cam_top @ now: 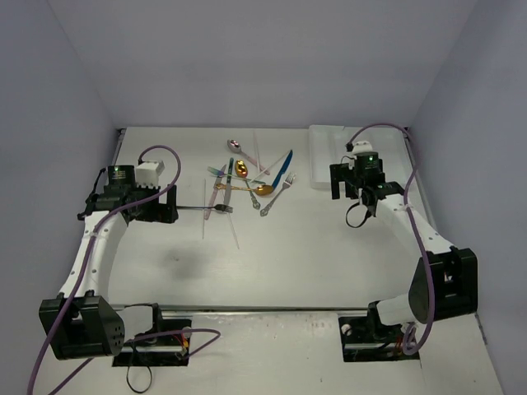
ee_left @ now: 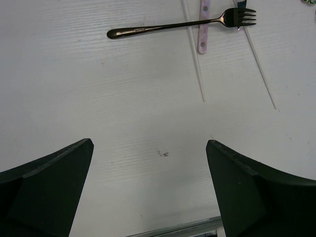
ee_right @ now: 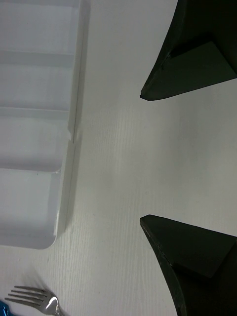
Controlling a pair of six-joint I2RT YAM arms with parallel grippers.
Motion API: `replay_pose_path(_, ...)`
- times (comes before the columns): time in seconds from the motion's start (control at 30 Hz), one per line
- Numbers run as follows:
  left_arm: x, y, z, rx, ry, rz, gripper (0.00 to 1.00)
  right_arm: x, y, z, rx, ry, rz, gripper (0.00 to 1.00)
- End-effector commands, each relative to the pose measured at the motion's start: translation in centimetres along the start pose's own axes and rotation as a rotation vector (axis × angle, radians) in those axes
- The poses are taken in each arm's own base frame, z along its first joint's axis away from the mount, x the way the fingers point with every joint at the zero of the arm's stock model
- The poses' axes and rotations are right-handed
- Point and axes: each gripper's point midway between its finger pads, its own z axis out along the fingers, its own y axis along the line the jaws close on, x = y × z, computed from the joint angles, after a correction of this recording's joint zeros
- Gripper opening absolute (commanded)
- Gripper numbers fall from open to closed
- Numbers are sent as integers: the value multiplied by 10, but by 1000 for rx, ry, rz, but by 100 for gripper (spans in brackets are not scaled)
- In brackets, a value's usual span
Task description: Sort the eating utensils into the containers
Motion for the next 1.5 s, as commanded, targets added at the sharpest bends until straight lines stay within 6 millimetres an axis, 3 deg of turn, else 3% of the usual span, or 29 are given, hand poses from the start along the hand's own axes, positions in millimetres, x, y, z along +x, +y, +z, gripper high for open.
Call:
replay_pose_path(0.0,-20,5,-7,-26,-78,4,97,-40,14,-15,103,-119,44,100)
replay_pose_path(0.23,-20,11,-5,-56,-64,-6,97,-44,91,-26,41,-151,-45,100)
replay_pose_path(0.47,-20,18,-5,-96,-52,-17,97,-25,161,-10,-100,-48,-45,97)
replay_pose_path(0.7,-18,21,-2,-110,-38,-21,97,-1,211,5,-173,54,-7,90)
replay_pose_path(0.93,-17,23,0,-117,-31,-24,97,0,233,25,-155,104,67,79)
replay_pose_path(1.07,-17,24,0,-118,-32,-24,97,7,236,38,-127,131,87,71)
replay_pose_path(1.47,-17,23,3,-106,-26,-31,97,19,235,80,-64,188,147,63)
